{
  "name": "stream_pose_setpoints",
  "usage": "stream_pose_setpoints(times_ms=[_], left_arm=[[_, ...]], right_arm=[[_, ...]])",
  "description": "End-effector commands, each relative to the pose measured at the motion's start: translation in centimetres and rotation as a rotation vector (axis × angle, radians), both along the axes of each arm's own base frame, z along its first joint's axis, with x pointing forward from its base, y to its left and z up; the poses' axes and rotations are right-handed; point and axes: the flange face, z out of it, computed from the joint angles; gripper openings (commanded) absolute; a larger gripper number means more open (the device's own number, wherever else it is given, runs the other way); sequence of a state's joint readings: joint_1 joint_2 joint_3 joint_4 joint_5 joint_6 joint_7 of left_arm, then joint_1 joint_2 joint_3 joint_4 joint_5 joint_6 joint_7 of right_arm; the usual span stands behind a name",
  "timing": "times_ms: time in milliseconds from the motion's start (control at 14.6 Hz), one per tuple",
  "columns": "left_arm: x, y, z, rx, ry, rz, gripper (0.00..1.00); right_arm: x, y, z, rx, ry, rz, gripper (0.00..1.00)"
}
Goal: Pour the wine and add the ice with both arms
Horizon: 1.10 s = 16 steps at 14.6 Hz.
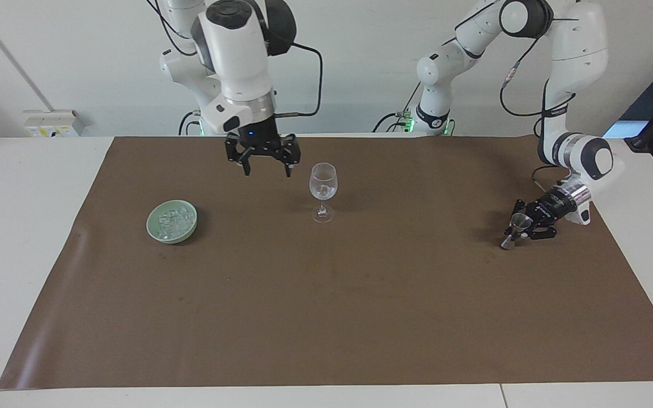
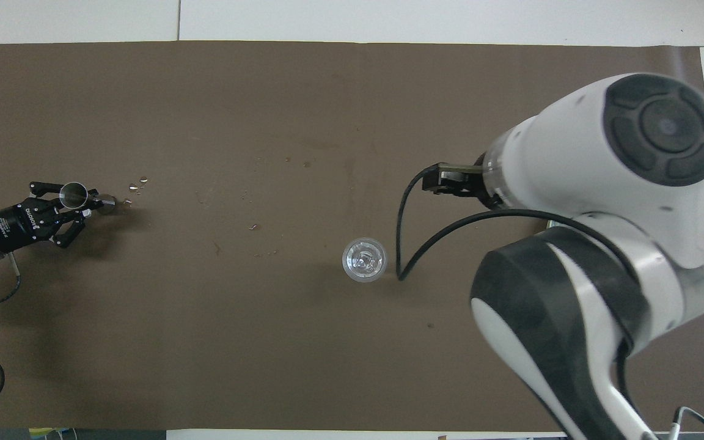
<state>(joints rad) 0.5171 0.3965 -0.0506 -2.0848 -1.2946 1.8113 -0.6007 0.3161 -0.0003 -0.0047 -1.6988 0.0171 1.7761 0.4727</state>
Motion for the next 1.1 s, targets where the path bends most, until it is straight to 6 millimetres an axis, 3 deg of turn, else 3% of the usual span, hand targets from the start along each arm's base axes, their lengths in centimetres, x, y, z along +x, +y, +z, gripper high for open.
stream_pose_setpoints(times_ms=[0,274,342,479,548,684,890,1027], left_arm=[[-0.7,0.3,0.5,-0.013,0.032,0.043,0.99],[-0.9,1.8,1.0,0.025,0.033,0.006,1.0],[-0.7,2.2,1.5,0.058,0.031,-0.027,1.0],[0.3,3.4,3.3,0.153,0.01,-0.114,1.0],[1.0,3.8,4.4,0.205,-0.005,-0.156,1.0],[2.2,4.9,6.4,0.318,-0.032,-0.242,1.0],[3.8,6.0,10.6,0.449,-0.08,-0.371,1.0],[4.9,4.6,14.0,0.551,-0.135,-0.49,1.0]], right_arm=[[-0.9,-7.0,1.3,-0.024,0.064,0.008,1.0],[-2.0,-17.8,3.2,-0.019,0.125,0.059,1.0],[-2.5,-19.0,4.1,-0.014,0.121,0.065,1.0],[-3.3,-19.9,4.9,-0.017,0.147,0.06,1.0],[-3.6,-20.0,6.7,-0.017,0.138,0.059,1.0],[-3.7,-21.0,8.3,-0.015,0.143,0.043,1.0],[-3.4,-21.4,7.0,-0.017,0.12,0.039,1.0],[-3.9,-21.9,6.4,-0.015,0.13,0.056,1.0]])
